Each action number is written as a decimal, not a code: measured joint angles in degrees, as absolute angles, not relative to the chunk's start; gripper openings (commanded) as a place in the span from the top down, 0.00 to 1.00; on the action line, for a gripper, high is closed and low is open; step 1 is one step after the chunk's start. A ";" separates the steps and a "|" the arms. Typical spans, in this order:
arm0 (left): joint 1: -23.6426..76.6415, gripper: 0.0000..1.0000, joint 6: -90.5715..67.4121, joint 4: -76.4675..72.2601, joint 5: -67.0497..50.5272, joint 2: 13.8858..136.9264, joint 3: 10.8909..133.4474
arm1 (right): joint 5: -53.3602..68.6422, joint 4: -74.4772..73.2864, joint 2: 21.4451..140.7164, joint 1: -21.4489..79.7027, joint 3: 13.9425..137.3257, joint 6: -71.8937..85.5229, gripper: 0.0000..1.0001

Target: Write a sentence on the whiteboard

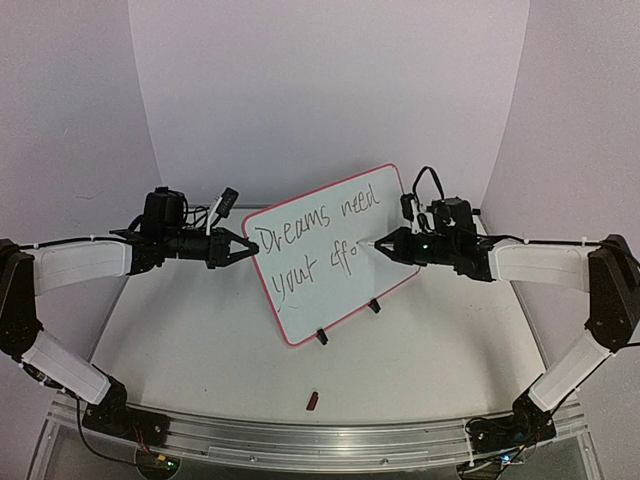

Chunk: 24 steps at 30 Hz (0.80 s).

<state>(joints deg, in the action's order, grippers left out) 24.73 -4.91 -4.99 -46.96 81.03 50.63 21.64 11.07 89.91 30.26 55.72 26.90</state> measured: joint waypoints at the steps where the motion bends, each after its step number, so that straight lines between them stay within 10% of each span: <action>1: 24.73 1.00 -4.91 -4.99 -46.96 81.03 50.63 | 21.50 11.05 89.91 30.24 55.72 26.97 1.00; 24: 24.73 1.00 -4.93 -4.97 -46.92 81.03 50.63 | 20.84 10.87 89.84 30.24 51.68 28.36 1.00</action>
<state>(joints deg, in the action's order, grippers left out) 24.73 -4.93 -4.97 -46.92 81.03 50.63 20.84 10.87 89.84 30.24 51.68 28.36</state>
